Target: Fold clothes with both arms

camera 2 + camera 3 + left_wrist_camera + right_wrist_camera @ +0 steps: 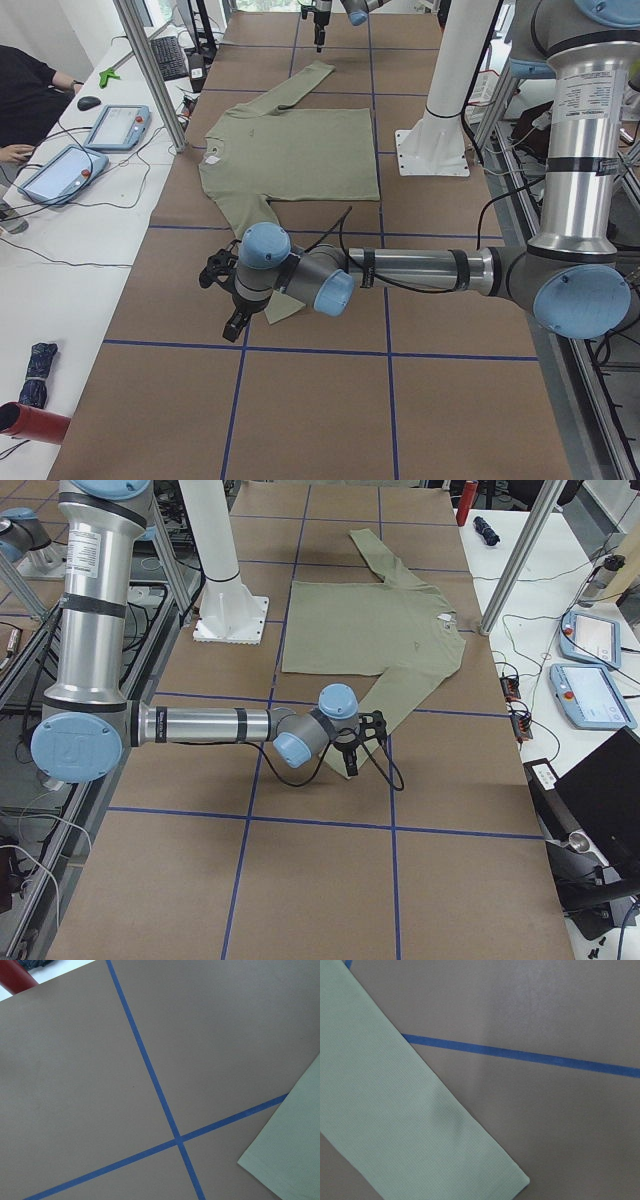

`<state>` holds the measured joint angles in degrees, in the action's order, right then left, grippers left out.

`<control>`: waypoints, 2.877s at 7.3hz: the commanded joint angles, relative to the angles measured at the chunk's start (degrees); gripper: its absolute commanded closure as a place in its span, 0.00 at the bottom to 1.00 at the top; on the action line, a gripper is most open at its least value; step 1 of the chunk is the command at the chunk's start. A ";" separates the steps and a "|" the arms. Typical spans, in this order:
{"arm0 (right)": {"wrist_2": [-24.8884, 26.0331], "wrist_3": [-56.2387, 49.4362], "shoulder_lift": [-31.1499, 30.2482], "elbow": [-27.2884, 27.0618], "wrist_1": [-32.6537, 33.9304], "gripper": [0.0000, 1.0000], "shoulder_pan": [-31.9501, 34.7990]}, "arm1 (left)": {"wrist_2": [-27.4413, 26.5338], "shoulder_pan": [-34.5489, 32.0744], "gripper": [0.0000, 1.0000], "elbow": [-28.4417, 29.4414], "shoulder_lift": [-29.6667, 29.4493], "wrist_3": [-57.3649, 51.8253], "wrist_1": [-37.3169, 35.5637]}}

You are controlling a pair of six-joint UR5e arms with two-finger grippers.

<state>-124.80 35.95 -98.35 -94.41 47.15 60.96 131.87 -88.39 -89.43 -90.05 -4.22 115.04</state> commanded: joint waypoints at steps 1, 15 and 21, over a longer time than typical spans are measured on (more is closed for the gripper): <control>3.86 1.76 0.26 2.46 -1.53 0.00 -4.36 | -0.03 0.06 0.00 0.13 0.05 0.01 0.10; -3.95 0.97 0.70 3.36 -1.01 1.00 -2.80 | 0.06 0.06 0.00 0.92 -0.57 0.01 0.10; -13.28 1.76 29.63 0.89 23.54 1.00 1.89 | 0.06 0.06 0.00 1.01 -0.74 0.09 0.10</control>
<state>-138.02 37.63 -77.80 -93.67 62.19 63.49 131.93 -88.33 -88.43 -90.72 -4.16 115.14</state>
